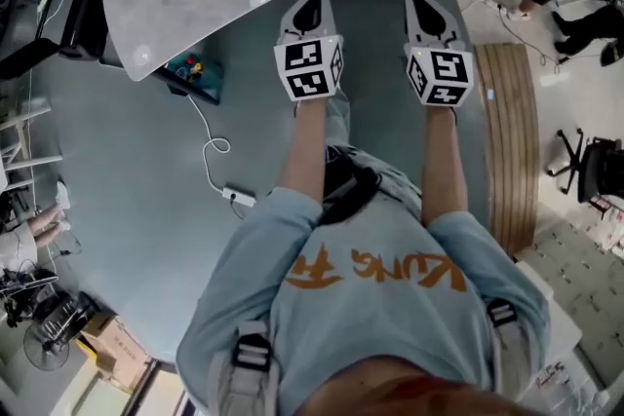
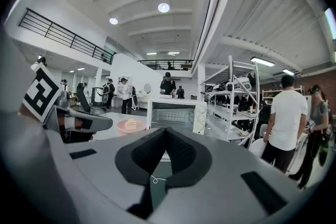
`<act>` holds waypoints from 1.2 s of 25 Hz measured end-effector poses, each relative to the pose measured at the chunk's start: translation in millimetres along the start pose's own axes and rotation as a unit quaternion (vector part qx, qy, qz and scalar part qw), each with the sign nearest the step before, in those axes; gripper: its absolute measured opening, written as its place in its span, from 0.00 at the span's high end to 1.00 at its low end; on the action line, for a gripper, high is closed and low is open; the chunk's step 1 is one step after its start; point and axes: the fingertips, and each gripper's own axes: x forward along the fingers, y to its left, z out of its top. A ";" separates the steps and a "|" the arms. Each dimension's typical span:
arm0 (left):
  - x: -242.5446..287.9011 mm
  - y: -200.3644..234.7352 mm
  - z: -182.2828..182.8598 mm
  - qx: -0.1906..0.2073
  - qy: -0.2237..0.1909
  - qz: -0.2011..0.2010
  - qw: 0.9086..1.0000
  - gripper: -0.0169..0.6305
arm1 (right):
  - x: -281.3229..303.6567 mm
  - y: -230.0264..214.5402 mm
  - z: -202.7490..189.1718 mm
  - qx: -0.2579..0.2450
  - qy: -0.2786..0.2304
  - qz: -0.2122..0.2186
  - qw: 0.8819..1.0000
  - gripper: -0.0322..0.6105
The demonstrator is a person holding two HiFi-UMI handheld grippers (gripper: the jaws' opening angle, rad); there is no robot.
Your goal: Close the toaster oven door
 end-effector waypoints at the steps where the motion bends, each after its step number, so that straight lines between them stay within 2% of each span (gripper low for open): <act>1: 16.3 8.2 -2.0 -0.003 0.010 0.004 1.000 0.97 | 19.7 -0.7 -1.5 -0.003 0.005 0.009 1.000 0.95; 4: 57.2 35.5 0.9 -0.007 0.030 0.020 0.999 0.97 | 78.3 -1.8 -1.6 0.012 0.019 0.033 0.999 0.95; 8: 103.4 80.1 32.7 -0.009 0.021 0.043 0.999 0.97 | 146.1 -1.5 21.7 0.016 0.012 0.051 0.998 0.95; 12: 135.6 95.9 49.6 -0.009 0.016 0.048 0.999 0.97 | 180.9 -18.7 30.0 0.018 0.012 0.049 0.999 0.95; 18: 167.4 86.3 32.8 -0.004 0.044 0.035 0.998 0.97 | 203.2 -50.6 7.6 0.032 0.042 0.039 0.998 0.95; 30: 197.1 72.7 -35.5 -0.018 0.125 0.057 0.990 0.97 | 241.0 -70.0 -45.0 0.019 0.105 0.103 0.989 0.95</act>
